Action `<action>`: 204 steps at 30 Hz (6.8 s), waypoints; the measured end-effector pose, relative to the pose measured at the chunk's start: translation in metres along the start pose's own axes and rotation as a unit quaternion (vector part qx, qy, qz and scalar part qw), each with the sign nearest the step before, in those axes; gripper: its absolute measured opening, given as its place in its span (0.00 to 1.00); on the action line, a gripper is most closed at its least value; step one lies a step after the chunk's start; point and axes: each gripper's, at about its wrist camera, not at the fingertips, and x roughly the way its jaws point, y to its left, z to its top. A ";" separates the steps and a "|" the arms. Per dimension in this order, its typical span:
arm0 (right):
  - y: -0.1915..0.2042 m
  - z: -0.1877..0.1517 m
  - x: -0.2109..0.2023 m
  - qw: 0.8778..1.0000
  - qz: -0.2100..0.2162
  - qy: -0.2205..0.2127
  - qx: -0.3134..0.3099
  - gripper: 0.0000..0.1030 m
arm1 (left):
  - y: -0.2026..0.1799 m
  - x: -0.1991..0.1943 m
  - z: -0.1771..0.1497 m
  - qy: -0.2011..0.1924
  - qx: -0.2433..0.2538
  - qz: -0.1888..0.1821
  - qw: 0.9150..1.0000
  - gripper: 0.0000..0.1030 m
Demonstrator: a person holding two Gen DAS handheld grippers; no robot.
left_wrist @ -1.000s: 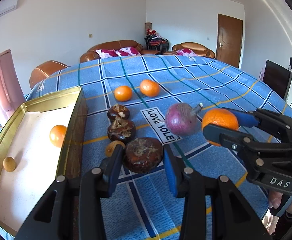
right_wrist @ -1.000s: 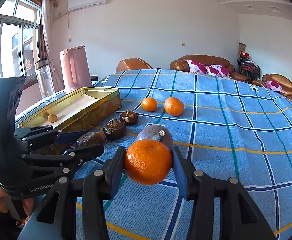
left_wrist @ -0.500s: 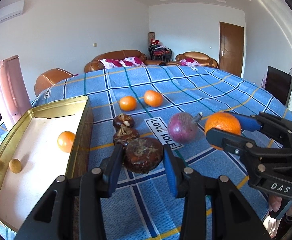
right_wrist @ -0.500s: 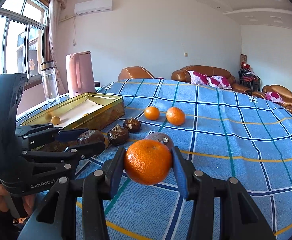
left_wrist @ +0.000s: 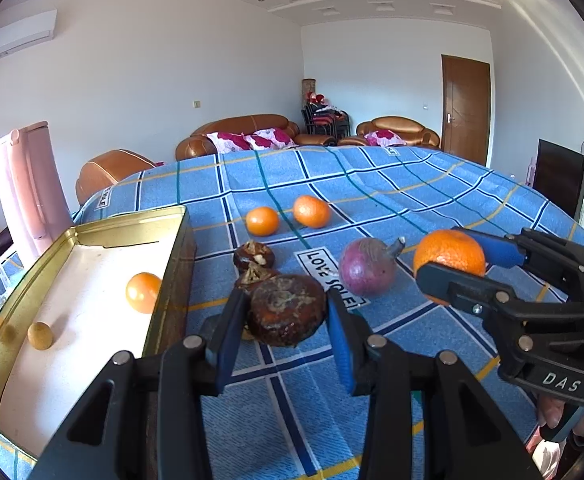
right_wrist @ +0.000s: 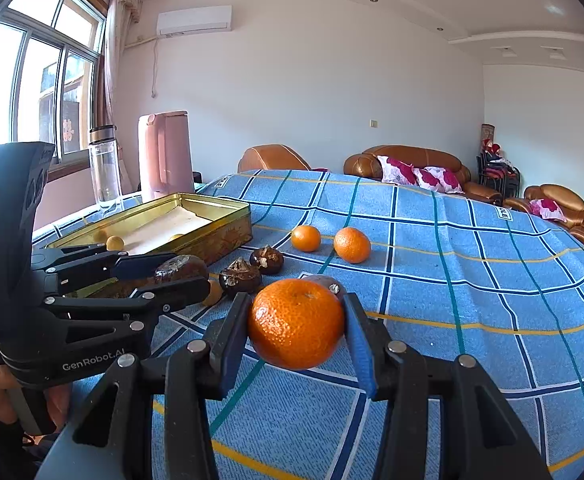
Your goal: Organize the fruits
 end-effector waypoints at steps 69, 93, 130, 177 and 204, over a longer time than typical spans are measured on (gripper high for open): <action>0.017 -0.012 -0.036 0.993 0.001 -0.105 -0.053 0.47 | -0.013 -0.042 -0.010 -0.131 0.032 0.035 0.990 0.41; 0.017 -0.004 -0.039 0.993 0.007 -0.106 -0.052 0.47 | -0.012 -0.050 -0.004 -0.142 0.017 0.020 0.990 0.41; 0.084 0.107 0.011 0.987 0.112 -0.092 -0.069 0.47 | 0.106 -0.066 0.024 -0.090 -0.049 0.116 0.988 0.41; 0.171 0.070 0.114 0.983 0.151 0.020 -0.106 0.47 | 0.190 -0.021 -0.006 0.029 -0.085 0.174 0.981 0.40; 0.173 0.066 0.145 0.979 0.143 0.099 -0.108 0.47 | 0.194 0.002 -0.006 0.081 -0.082 0.162 0.980 0.40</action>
